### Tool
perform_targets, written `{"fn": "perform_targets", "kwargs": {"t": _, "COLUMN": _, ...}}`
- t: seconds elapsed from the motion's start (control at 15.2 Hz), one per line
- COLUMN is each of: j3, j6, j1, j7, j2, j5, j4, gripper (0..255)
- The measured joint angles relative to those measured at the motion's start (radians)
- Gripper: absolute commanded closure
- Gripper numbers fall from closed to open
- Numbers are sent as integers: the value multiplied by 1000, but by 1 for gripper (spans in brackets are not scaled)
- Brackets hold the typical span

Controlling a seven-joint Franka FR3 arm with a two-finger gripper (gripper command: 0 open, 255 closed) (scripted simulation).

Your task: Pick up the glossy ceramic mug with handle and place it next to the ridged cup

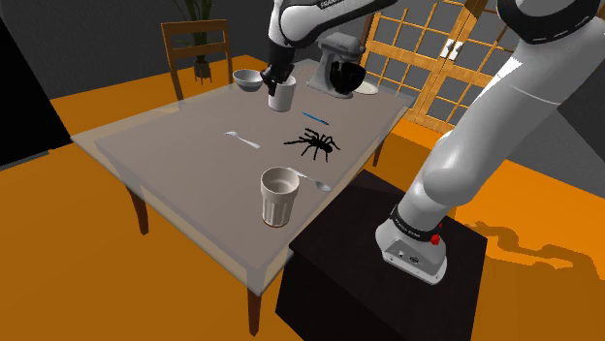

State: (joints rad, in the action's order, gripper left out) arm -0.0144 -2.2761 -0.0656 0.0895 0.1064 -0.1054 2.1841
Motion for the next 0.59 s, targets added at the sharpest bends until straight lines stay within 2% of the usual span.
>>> {"fn": "perform_targets", "kwargs": {"t": 0.59, "j3": 130, "j6": 26, "j1": -93, "j7": 239, "j2": 48, "j5": -28, "j4": 45, "gripper": 255}}
